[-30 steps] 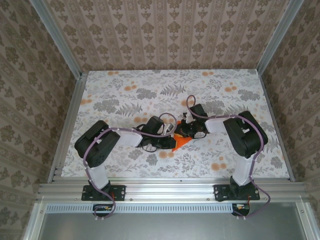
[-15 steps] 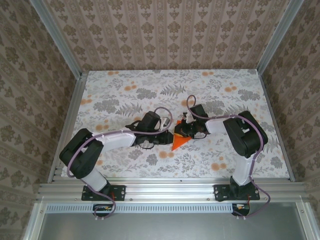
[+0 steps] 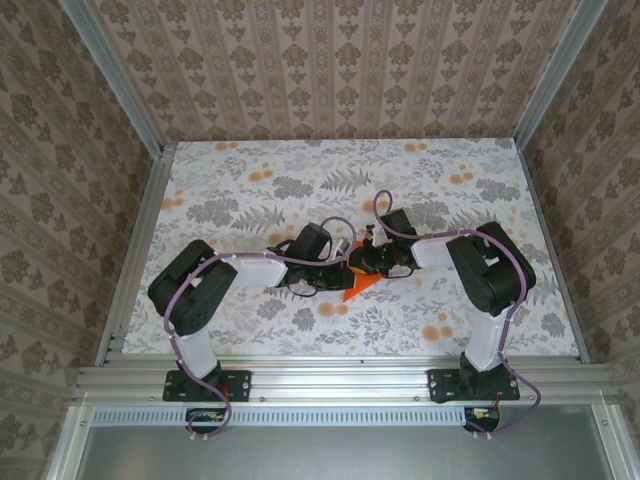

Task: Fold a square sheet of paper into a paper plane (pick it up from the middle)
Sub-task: Fourth fold the wing at the center of the table.

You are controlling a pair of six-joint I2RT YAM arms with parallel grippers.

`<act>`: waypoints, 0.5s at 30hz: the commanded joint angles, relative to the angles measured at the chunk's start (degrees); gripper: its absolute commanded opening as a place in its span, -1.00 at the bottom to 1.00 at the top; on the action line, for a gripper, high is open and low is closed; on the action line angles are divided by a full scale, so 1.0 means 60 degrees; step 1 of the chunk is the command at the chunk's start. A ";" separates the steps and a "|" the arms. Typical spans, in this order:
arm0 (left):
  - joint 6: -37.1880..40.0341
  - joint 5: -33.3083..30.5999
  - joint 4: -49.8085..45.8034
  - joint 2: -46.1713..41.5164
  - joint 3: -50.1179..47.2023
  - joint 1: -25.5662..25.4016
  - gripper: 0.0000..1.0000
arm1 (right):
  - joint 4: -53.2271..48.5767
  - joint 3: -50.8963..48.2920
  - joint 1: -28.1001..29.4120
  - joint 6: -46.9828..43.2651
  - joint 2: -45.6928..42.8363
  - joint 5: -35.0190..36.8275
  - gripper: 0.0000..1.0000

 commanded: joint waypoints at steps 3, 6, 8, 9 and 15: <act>-0.0014 0.0189 0.0113 0.0180 0.0332 -0.0013 -0.80 | -0.0536 -0.0310 -0.0043 -0.0164 0.0279 0.0419 -0.76; 0.0009 0.0254 0.0190 0.0300 0.0095 0.0005 -0.80 | -0.0605 -0.0284 -0.0046 -0.0206 0.0290 0.0434 -0.76; -0.0032 0.0327 0.0313 0.0407 -0.0114 0.0005 -0.81 | -0.0672 -0.0256 -0.0051 -0.0236 0.0298 0.0450 -0.76; -0.0122 0.0350 0.0466 0.0440 -0.0277 0.0005 -0.81 | -0.0709 -0.0239 -0.0050 -0.0258 0.0311 0.0467 -0.77; -0.0358 0.0339 0.0807 0.0485 -0.0982 -0.0052 -0.81 | -0.0815 -0.0218 -0.0041 -0.0310 0.0345 0.0533 -0.77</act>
